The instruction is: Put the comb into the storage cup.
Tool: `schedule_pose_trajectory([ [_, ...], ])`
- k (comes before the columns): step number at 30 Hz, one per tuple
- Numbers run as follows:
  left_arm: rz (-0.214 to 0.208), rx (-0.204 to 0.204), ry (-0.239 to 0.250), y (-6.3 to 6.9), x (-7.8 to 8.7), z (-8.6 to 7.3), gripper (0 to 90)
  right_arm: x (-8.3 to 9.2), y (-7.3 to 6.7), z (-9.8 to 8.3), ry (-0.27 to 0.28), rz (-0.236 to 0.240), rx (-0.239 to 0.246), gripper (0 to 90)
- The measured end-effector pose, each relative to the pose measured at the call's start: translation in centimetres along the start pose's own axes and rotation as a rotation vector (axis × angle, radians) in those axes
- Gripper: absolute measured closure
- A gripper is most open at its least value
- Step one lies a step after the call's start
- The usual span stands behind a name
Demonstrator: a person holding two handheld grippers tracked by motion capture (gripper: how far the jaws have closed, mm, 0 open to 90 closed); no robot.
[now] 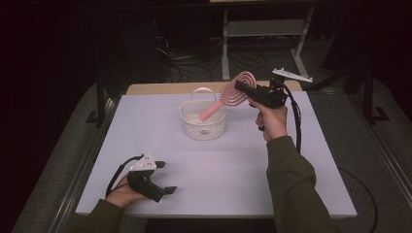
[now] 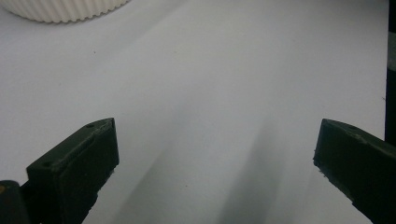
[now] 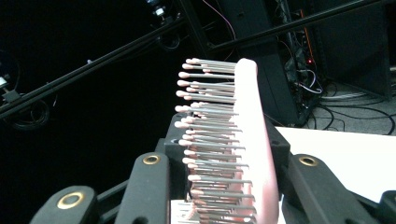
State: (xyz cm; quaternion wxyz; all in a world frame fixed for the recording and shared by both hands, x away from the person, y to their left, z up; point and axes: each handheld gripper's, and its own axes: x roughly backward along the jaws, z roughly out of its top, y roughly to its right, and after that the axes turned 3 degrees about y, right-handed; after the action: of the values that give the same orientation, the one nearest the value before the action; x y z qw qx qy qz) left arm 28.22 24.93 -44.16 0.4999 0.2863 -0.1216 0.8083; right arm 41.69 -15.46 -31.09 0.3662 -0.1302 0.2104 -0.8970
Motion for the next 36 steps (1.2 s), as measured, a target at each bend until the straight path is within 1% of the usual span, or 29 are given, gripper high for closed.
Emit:
schedule_pose_trajectory([
  [10, 0.000, 0.000, 0.001, 0.0, -0.1, 0.0, 0.0, -1.2, 0.2, -1.1, -0.003, -0.019, -0.014, 63.2],
  [13, -0.001, 0.002, 0.003, 0.1, -0.1, 0.0, 0.0, -1.6, 0.2, -1.5, -0.003, -0.018, -0.022, 63.2],
  [25, -0.002, 0.001, 0.001, 0.1, -0.1, 0.0, 0.0, -3.3, 0.0, -2.7, -0.030, -0.019, -0.024, 63.2],
  [36, -0.006, 0.001, 0.002, 0.1, -0.1, 0.0, 0.0, -4.7, 0.2, -3.7, -0.033, -0.030, -0.034, 63.2],
])
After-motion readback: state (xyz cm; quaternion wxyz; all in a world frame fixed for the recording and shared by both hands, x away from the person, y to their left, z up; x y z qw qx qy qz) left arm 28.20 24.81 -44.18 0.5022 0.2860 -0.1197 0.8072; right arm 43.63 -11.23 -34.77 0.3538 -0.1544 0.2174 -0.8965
